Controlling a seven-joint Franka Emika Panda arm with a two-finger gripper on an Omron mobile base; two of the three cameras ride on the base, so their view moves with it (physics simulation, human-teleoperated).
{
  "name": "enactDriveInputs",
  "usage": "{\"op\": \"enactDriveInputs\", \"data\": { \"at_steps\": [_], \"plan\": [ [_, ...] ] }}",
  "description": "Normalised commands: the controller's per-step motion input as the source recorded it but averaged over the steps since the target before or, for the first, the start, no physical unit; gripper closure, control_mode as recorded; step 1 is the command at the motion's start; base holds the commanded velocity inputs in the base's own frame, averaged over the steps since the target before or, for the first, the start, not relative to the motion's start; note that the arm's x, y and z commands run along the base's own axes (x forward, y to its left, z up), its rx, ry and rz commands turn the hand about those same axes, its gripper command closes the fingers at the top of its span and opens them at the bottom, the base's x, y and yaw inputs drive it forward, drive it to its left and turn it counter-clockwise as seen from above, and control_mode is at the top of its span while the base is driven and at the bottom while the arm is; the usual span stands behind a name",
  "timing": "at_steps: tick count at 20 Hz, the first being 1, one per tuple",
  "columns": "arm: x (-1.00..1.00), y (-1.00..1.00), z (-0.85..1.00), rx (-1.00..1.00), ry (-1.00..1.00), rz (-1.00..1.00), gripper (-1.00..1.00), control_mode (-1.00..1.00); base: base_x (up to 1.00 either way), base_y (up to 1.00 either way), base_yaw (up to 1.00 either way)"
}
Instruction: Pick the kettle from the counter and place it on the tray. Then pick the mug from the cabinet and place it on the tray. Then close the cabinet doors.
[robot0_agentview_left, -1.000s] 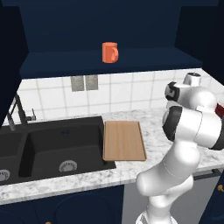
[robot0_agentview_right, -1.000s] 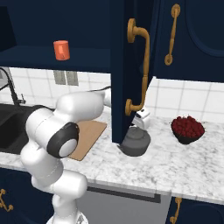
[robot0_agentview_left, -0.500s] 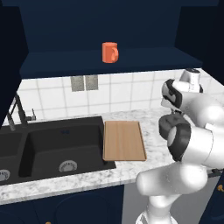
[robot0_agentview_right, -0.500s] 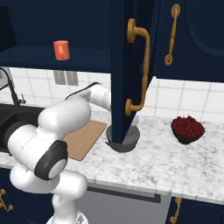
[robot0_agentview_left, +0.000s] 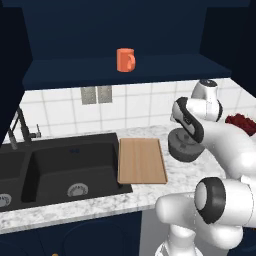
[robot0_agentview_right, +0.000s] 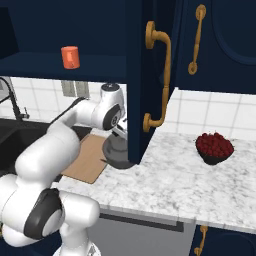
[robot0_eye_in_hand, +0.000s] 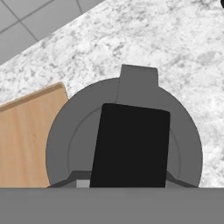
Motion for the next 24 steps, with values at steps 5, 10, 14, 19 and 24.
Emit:
{"op": "enactDriveInputs", "data": {
  "at_steps": [5, 10, 14, 19, 24],
  "plan": [
    [0.00, 0.79, 0.12, 0.00, 0.00, 0.03, 1.00, -1.00, 0.00, 0.00, 0.00],
    [0.16, 0.64, 0.01, 0.00, 0.00, 0.05, 1.00, -1.00, 0.00, 0.00, 0.00],
    [0.35, 0.45, 0.00, 0.00, 0.00, 0.02, 1.00, -1.00, 0.00, 0.00, 0.00],
    [0.44, 0.38, 0.00, 0.01, 0.00, 0.03, 1.00, -1.00, 0.00, 0.00, 0.00],
    [0.40, 0.21, -0.01, 0.02, 0.00, 0.06, 1.00, -1.00, 0.00, 0.00, 0.00]
  ]
}}
